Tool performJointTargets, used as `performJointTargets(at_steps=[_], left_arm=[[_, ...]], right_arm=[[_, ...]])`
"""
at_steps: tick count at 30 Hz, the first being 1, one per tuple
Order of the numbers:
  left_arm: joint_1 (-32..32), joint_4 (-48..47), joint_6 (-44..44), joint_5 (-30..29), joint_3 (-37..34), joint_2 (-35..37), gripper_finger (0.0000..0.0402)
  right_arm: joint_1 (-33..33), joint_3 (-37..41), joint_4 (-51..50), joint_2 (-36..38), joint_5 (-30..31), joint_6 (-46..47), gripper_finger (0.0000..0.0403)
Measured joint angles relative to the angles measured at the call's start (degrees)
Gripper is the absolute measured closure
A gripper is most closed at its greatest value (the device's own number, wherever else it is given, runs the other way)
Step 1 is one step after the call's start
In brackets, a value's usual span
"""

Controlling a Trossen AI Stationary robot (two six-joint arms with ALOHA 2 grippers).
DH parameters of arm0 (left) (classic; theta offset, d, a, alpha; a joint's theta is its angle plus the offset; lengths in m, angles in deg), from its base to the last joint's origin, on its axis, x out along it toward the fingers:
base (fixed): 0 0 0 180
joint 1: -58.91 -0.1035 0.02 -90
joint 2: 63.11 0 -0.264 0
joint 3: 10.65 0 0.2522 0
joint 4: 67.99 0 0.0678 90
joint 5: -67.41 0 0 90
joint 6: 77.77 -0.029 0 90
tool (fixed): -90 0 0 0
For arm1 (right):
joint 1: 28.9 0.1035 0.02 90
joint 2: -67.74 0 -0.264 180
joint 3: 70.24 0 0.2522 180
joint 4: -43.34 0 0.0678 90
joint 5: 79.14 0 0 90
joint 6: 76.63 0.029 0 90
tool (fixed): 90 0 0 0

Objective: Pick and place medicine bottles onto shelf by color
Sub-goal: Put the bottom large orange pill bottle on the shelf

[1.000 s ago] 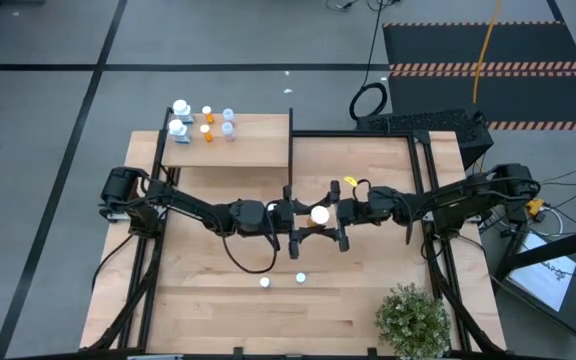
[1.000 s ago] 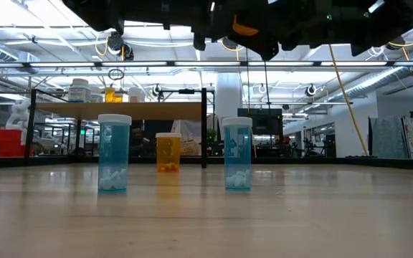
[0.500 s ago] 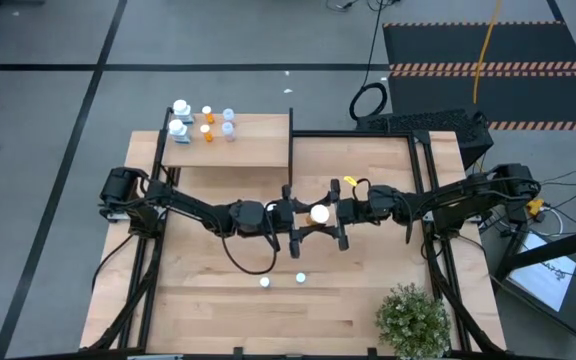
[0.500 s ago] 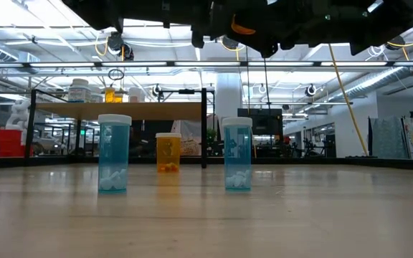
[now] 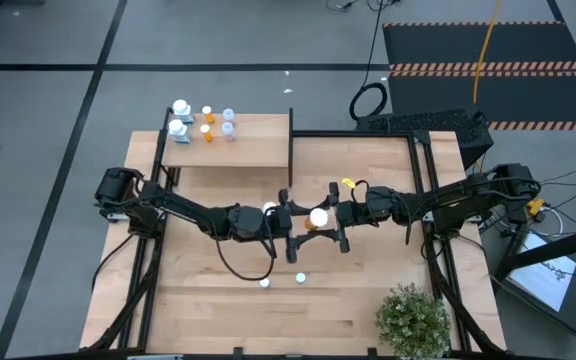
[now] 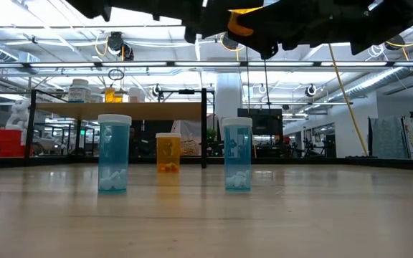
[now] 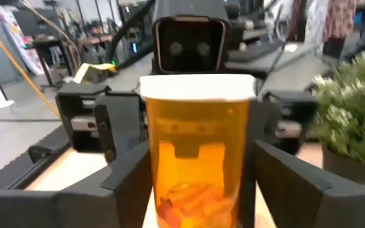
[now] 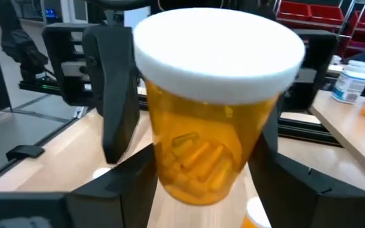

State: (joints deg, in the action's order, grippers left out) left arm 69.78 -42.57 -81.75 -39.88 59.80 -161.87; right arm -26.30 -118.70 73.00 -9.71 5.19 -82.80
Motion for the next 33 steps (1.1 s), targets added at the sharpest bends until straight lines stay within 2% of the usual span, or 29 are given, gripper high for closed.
performJointTargets(at_steps=[6,11,17,27,30,33], left_arm=[[0.6,-8.1,1.8,-0.8,-0.1,4.1,0.0103],[1.0,-10.4,2.8,-2.3,-0.1,5.8,0.0094],[0.5,-12.9,2.8,-2.4,-0.1,5.7,0.0138],[0.3,-13.3,0.6,-2.7,-0.1,5.7,0.0228],[0.3,-12.7,0.7,-2.7,-0.1,5.7,0.0229],[0.4,-10.7,0.7,-2.5,0.0,5.7,0.0211]], right_arm=[[0.0,0.0,-0.9,0.2,0.6,0.1,0.0188],[0.0,0.0,-1.8,0.2,0.7,0.1,0.0212],[0.0,0.0,-2.0,0.1,0.9,0.0,0.0229],[0.0,0.1,-1.8,0.3,0.9,0.1,0.0222],[0.0,0.2,-2.4,1.1,0.9,0.2,0.0221],[0.0,0.2,-3.1,2.7,1.0,0.8,0.022]])
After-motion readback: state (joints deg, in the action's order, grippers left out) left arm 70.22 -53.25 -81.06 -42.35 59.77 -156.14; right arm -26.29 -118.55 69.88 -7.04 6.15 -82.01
